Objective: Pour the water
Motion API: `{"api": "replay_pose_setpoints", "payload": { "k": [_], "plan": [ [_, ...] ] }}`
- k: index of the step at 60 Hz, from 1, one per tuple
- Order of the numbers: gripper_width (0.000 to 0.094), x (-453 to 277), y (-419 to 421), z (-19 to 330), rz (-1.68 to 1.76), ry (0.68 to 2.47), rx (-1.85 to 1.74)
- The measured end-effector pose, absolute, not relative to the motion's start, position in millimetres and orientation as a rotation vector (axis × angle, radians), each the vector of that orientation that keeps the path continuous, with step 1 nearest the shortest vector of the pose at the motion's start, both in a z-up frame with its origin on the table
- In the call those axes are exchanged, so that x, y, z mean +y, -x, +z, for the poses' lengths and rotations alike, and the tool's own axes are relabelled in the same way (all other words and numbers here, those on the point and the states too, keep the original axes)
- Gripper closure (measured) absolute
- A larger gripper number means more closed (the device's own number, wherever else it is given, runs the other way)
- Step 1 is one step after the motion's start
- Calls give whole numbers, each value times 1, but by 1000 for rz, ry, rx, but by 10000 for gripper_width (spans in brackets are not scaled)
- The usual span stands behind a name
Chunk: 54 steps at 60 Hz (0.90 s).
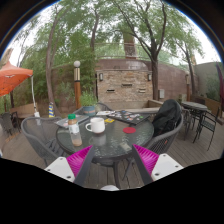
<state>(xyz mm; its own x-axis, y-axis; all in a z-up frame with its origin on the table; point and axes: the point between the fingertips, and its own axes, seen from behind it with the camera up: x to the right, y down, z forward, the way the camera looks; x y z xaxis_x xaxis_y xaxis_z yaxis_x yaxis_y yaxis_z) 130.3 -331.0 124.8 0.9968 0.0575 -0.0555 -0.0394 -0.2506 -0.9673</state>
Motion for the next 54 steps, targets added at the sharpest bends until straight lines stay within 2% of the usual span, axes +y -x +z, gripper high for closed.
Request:
{"api": "replay_pose_setpoints", "payload": {
  "k": [12,20,41,54],
  "plan": [
    [103,-319,-120,119,100,1830,-52],
    [102,-297,-85,123,139,1805,-117],
    [105,-187,55,110,265,1751,-240],
    [122,-104,71,91,123,1725,-97]
  ]
}}
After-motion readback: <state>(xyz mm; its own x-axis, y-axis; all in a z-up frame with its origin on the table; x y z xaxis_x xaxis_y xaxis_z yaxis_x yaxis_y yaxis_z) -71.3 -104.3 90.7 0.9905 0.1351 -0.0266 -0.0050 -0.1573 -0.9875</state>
